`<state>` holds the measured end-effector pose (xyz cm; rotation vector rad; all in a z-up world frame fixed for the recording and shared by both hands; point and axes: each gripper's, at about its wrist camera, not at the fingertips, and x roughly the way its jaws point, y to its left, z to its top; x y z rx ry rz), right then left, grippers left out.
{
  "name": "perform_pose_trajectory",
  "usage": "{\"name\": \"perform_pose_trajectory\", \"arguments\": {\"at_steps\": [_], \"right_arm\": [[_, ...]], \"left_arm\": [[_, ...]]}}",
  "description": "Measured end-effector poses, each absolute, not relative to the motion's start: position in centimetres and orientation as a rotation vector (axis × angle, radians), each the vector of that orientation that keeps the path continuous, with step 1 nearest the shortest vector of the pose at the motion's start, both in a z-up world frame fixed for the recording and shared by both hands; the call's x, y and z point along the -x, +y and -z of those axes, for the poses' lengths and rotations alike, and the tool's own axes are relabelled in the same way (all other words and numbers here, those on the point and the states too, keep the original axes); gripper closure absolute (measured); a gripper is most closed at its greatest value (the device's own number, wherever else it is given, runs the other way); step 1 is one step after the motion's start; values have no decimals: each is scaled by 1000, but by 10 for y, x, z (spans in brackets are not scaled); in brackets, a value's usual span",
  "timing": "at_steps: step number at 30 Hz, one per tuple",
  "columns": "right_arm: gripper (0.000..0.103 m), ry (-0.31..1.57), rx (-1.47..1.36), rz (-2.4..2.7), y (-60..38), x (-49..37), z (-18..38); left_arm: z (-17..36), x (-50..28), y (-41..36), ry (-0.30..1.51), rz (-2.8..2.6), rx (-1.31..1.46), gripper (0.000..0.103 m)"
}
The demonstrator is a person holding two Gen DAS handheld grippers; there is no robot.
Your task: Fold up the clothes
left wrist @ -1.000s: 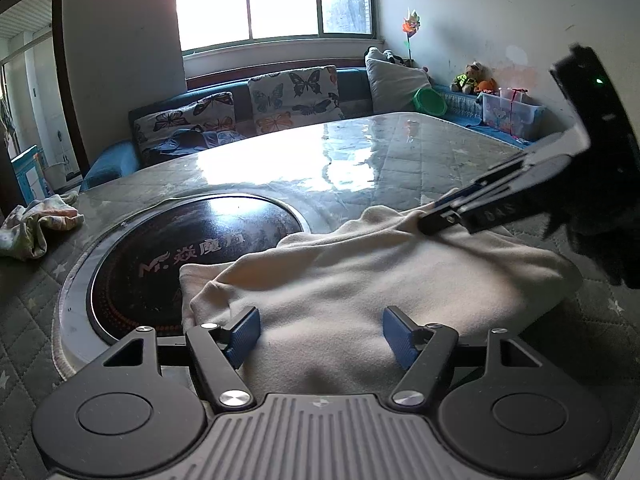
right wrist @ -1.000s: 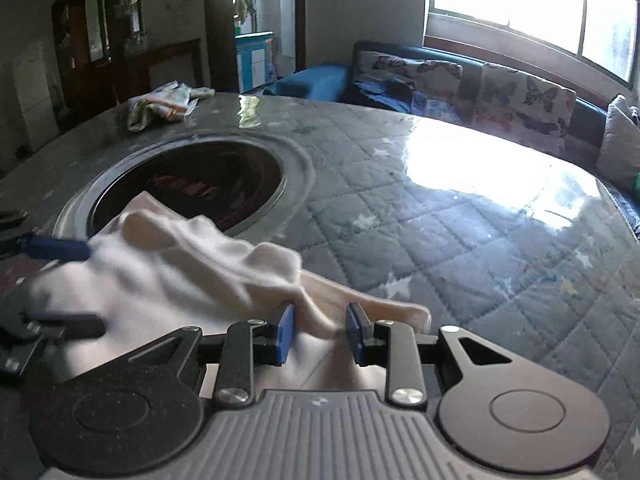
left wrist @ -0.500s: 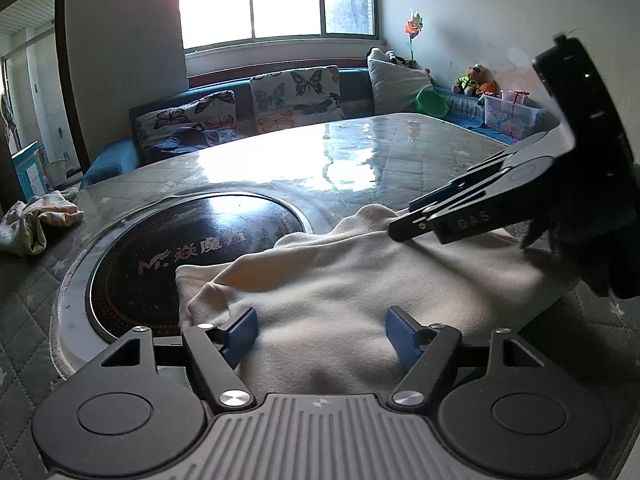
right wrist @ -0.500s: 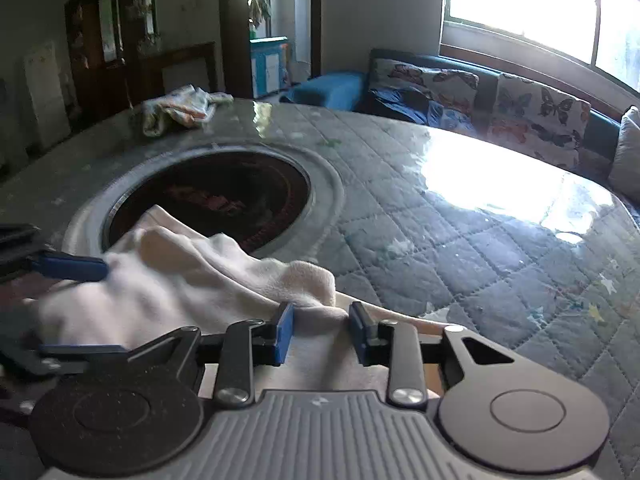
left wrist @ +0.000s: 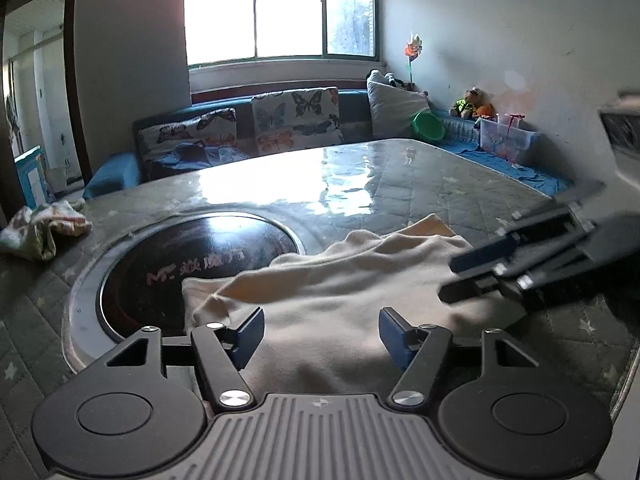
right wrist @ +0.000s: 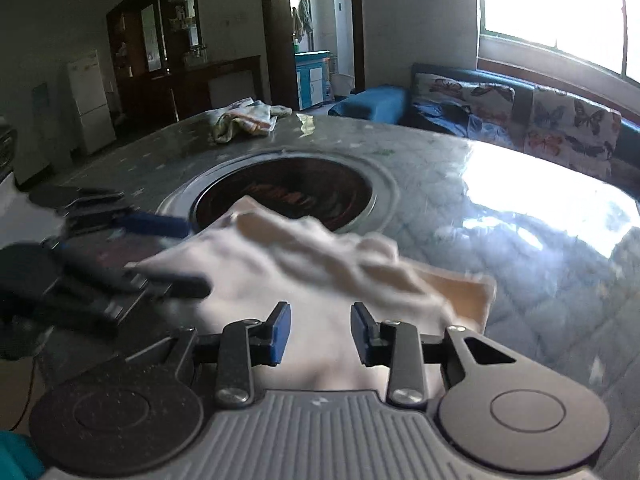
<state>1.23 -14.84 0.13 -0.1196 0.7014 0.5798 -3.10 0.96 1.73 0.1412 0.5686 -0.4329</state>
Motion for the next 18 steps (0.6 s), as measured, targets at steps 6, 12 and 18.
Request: {"name": "perform_pose_trajectory", "arguments": {"at_steps": [6, 12, 18], "right_arm": [[69, 699, 104, -537, -153, 3, 13], [64, 659, 89, -533, -157, 10, 23], [54, 618, 64, -541, -160, 15, 27]], "left_arm": [[-6, 31, 11, 606, 432, -145, 40], [4, 32, 15, 625, 432, -130, 39], [1, 34, 16, 620, 434, -117, 32]]}}
